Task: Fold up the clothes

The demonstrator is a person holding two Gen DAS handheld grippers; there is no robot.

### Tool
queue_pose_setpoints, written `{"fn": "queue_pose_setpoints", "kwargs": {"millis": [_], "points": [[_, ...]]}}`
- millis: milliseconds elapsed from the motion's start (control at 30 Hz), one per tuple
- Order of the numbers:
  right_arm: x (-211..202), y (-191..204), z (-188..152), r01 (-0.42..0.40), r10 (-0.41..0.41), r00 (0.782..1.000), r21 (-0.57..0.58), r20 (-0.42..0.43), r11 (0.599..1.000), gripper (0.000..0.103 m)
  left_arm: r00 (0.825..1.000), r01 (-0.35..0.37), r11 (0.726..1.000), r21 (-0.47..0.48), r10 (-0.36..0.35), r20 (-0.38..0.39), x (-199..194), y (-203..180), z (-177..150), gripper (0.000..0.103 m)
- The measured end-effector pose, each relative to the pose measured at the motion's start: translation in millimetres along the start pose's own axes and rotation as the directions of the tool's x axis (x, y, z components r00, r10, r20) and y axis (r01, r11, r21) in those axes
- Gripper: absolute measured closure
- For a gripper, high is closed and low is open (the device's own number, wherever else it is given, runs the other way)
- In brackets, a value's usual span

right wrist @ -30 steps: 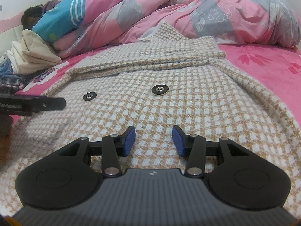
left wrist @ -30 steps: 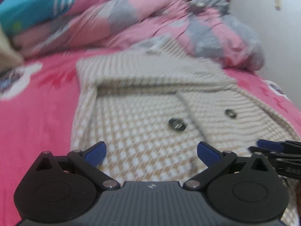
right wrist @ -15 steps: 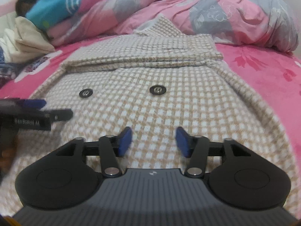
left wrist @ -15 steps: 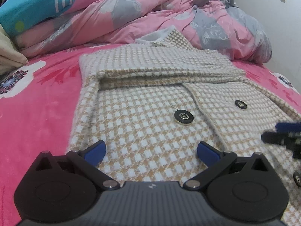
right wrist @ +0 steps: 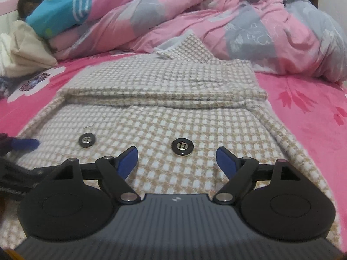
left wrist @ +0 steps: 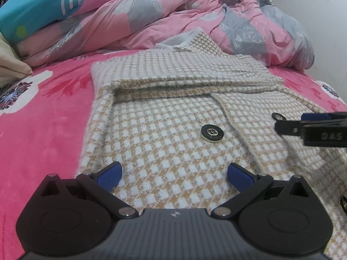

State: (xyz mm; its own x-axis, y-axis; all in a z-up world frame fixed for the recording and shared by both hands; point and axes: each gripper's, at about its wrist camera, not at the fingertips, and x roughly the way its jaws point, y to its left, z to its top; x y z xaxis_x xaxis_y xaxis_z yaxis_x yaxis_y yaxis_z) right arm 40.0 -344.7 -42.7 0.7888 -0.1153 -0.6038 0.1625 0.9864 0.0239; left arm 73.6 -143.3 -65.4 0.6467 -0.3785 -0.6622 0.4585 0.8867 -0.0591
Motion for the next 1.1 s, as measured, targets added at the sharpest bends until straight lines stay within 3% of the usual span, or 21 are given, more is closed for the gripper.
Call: {"fn": "queue_pose_setpoints", "kwargs": {"millis": [100, 400, 1100], "points": [[12.9, -7.7, -6.2, -0.011, 0.012, 1.0, 0.037, -0.021, 0.999, 0.015, 1.0, -0.002, 1.0, 0.003, 0.002, -0.001, 0.1, -0.5, 0.0, 0.0], [19.8, -11.4, -13.0, -0.051, 0.052, 0.998, 0.063, -0.027, 0.997, 0.004, 1.0, -0.012, 1.0, 0.013, 0.012, -0.001, 0.9, -2.1, -0.1, 0.0], [19.6, -13.2, -15.7, -0.068, 0.069, 0.998, 0.069, -0.008, 0.995, 0.001, 1.0, -0.015, 1.0, 0.017, 0.015, -0.002, 1.2, -2.9, -0.2, 0.0]]}}
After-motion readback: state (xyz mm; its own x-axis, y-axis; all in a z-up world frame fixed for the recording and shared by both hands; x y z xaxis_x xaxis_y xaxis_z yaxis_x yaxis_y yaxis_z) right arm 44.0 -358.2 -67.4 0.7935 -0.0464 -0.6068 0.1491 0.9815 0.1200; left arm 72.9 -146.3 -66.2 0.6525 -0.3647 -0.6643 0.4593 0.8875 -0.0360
